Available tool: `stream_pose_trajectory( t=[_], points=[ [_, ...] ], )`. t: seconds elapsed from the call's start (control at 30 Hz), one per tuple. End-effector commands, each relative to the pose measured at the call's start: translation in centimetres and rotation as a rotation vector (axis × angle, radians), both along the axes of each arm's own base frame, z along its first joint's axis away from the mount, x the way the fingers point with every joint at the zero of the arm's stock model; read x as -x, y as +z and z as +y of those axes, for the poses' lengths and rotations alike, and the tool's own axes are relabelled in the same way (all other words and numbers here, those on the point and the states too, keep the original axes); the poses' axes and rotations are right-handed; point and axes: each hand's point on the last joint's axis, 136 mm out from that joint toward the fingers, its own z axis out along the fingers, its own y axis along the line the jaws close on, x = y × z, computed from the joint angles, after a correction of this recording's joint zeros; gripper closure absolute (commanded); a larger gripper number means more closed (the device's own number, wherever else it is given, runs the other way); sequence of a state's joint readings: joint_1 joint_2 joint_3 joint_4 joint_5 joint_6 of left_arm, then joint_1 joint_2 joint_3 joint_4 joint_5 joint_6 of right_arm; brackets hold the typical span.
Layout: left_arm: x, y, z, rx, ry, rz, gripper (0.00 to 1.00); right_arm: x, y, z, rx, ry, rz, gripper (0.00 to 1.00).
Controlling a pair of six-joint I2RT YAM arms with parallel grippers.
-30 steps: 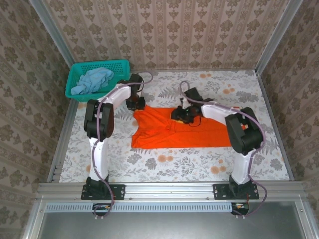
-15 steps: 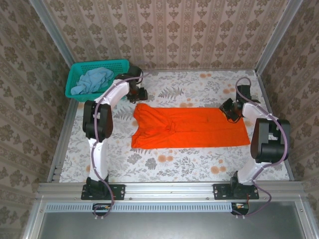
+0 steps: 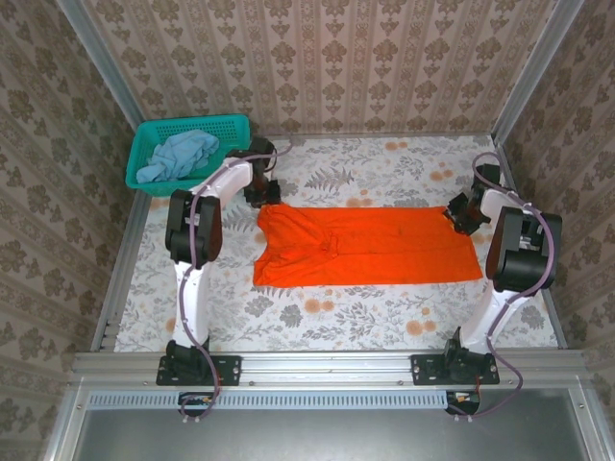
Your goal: Fold and stack the t-shirts
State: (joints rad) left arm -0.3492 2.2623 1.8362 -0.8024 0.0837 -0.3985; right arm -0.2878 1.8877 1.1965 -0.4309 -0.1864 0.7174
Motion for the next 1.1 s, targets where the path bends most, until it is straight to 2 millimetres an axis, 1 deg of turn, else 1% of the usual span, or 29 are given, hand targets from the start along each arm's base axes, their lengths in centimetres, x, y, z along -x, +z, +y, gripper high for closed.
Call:
stream_pose_trajectory(
  t=[0.0, 0.13, 0.2, 0.43, 0.53, 0.63, 0.67, 0.7, 0.77, 0.8, 0.87, 0.93, 1.0, 1.07],
  points=[
    [0.5, -0.6, 1.0, 0.004, 0.019, 0.018, 0.78, 0.0, -0.8, -0.5, -0.007, -0.018, 0.045, 0.73],
    [0.8, -1.1, 2.0, -0.031, 0.025, 0.023, 0.93, 0.6, -1.8, -1.4, -0.015, -0.062, 0.096, 0.73],
    [0.8, -0.9, 2.7, -0.061, 0.03, 0.007, 0.97, 1.1, -2.0, -1.9, -0.029, -0.101, 0.109, 0.73],
    [1.1, 0.2, 4.3, -0.102, 0.09, -0.07, 0.97, 2.0, -2.3, -2.8, -0.086, -0.207, 0.099, 0.72],
    [1.4, 0.4, 5.0, -0.119, 0.134, -0.086, 0.93, 2.2, -2.4, -2.9, -0.095, -0.237, 0.099, 0.7],
    [1.4, 0.6, 5.1, -0.114, 0.162, -0.102, 0.9, 2.3, -2.5, -3.1, -0.11, -0.261, 0.097, 0.69],
    [1.4, 0.7, 5.2, -0.115, 0.167, -0.106, 0.87, 2.4, -2.5, -3.2, -0.115, -0.269, 0.098, 0.68],
    [1.4, 0.9, 5.2, -0.113, 0.173, -0.112, 0.82, 2.5, -2.5, -3.2, -0.121, -0.279, 0.098, 0.68],
    [1.2, 1.4, 5.0, -0.1, 0.171, -0.125, 0.77, 2.3, -2.2, -3.3, -0.133, -0.291, 0.075, 0.65],
    [1.0, 1.9, 4.8, -0.089, 0.166, -0.138, 0.73, 2.0, -1.9, -3.2, -0.138, -0.286, 0.052, 0.62],
    [0.5, 3.2, 4.4, -0.069, 0.154, -0.169, 0.66, 1.0, -0.5, -2.9, -0.131, -0.249, -0.005, 0.58],
    [-0.2, 5.2, 3.9, -0.055, 0.144, -0.208, 0.62, 0.3, 1.2, -2.7, -0.103, -0.207, -0.053, 0.52],
    [-0.6, 7.2, 3.6, -0.055, 0.132, -0.245, 0.56, 0.1, 2.9, -2.7, -0.065, -0.182, -0.098, 0.5],
    [-0.7, 9.0, 3.4, -0.075, 0.126, -0.279, 0.53, 0.2, 4.5, -2.7, -0.027, -0.168, -0.139, 0.47]
  ],
)
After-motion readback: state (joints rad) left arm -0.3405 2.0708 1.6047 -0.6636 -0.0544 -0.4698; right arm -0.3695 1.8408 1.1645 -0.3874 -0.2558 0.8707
